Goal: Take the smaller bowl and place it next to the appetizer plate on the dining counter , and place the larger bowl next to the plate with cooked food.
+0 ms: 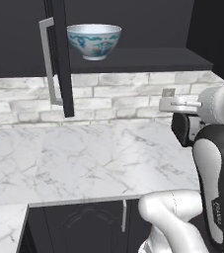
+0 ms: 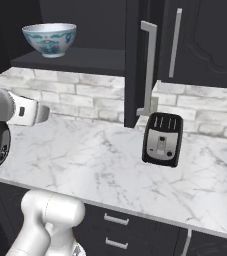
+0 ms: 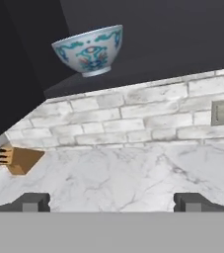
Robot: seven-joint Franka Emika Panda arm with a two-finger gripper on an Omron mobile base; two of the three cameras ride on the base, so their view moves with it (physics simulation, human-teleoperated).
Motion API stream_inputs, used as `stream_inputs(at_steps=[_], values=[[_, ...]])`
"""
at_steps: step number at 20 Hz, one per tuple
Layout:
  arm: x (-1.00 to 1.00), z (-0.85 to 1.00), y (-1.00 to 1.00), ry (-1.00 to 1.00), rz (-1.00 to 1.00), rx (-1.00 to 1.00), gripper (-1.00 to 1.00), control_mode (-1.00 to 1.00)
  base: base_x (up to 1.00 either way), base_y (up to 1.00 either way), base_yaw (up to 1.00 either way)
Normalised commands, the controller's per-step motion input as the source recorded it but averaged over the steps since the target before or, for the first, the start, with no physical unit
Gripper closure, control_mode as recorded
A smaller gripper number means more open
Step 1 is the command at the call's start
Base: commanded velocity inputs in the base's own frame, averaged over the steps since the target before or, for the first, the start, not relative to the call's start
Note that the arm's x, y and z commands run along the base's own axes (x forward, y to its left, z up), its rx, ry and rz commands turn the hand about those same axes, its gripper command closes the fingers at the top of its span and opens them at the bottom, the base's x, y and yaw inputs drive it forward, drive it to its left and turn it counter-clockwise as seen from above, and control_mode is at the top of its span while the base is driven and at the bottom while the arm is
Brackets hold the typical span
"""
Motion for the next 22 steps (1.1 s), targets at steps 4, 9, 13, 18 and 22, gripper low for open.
stream_inputs(at_steps=[4, 9, 13, 18, 22], values=[[0.63, 0.89, -0.01, 0.14, -0.07, 0.16, -1.00, -1.00, 0.00, 0.00, 0.00], [0.22, 0.61, -0.09, 0.14, -0.19, 0.18, -1.00, -1.00, 0.00, 0.00, 0.00], [0.00, 0.30, -0.15, 0.15, -0.39, 0.36, -1.00, -1.00, 0.00, 0.00, 0.00], [0.10, 0.01, 0.00, 0.01, -0.25, 0.44, -1.00, -1.00, 0.00, 0.00, 0.00], [0.20, -0.30, 0.00, -0.11, 0.00, 0.35, -1.00, -1.00, 0.00, 0.00, 0.00]])
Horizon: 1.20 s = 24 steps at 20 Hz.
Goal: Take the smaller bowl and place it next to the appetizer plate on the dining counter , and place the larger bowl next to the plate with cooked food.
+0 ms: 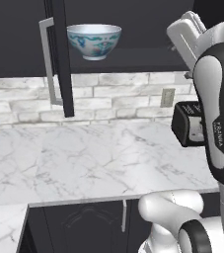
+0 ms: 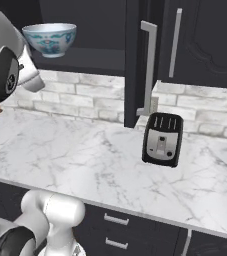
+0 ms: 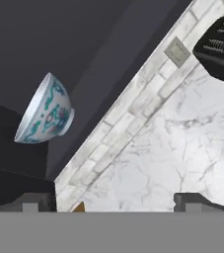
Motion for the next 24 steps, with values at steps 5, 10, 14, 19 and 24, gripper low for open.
stream_inputs(at_steps=[5, 10, 14, 19, 24], values=[[0.37, -0.05, 0.00, -0.11, 0.13, 0.17, -1.00, -1.00, 0.00, 0.00, 0.00], [0.92, -0.06, 0.16, 0.00, 0.22, 0.21, -1.00, -1.00, 0.00, 0.00, 0.00], [0.82, 0.05, 0.07, 0.00, 0.29, 0.20, -1.00, -1.00, 0.00, 0.00, 0.00], [0.30, 0.12, 0.00, 0.02, 0.00, 0.01, -1.00, -1.00, 0.00, 0.00, 0.00], [0.17, 0.20, 0.26, -0.01, 0.00, -0.09, -1.00, -1.00, 0.00, 0.00, 0.00]])
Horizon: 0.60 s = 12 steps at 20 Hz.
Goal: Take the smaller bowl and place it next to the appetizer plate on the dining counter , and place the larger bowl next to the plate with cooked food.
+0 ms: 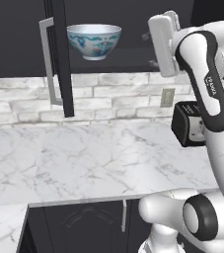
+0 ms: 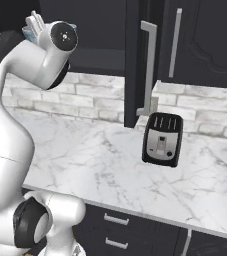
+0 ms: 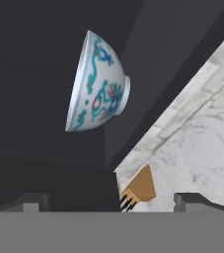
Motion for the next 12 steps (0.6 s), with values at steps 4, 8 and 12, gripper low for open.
stream_inputs(at_steps=[4, 8, 12], values=[[0.32, 0.07, 0.21, -0.03, -0.01, -0.03, -1.00, -1.00, 0.00, 0.00, 0.00], [0.60, 0.00, 0.00, 0.00, -0.01, 0.00, -1.00, -1.00, 0.00, 0.00, 0.00], [0.53, 0.04, 0.00, 0.00, -0.02, 0.00, -1.00, -1.00, 0.00, 0.00, 0.00]])
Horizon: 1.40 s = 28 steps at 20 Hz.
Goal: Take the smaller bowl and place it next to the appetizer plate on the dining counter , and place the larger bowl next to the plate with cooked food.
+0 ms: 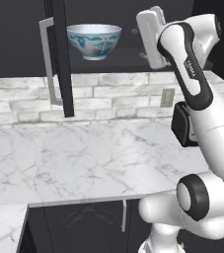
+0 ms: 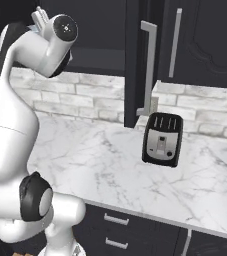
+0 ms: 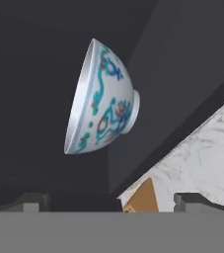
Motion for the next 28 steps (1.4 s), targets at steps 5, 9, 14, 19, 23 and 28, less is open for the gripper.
stream_inputs(at_steps=[5, 9, 14, 19, 23, 28], values=[[0.51, 0.00, 0.11, 0.06, -0.03, -0.01, -1.00, -1.00, 0.00, 0.00, 0.00], [0.39, -0.02, 0.29, 0.07, 0.00, 0.00, -1.00, -1.00, 0.00, 0.00, 0.00], [0.36, 0.00, 0.18, 0.00, 0.00, 0.00, -1.00, -1.00, 0.00, 0.00, 0.00], [0.25, -0.15, 0.00, 0.00, -0.03, -0.01, -1.00, -1.00, 0.00, 0.00, 0.00], [0.34, 0.02, 0.12, 0.00, -0.03, -0.04, -1.00, -1.00, 0.00, 0.00, 0.00], [0.33, 0.02, 0.13, 0.00, -0.03, -0.03, -1.00, -1.00, 0.00, 0.00, 0.00]])
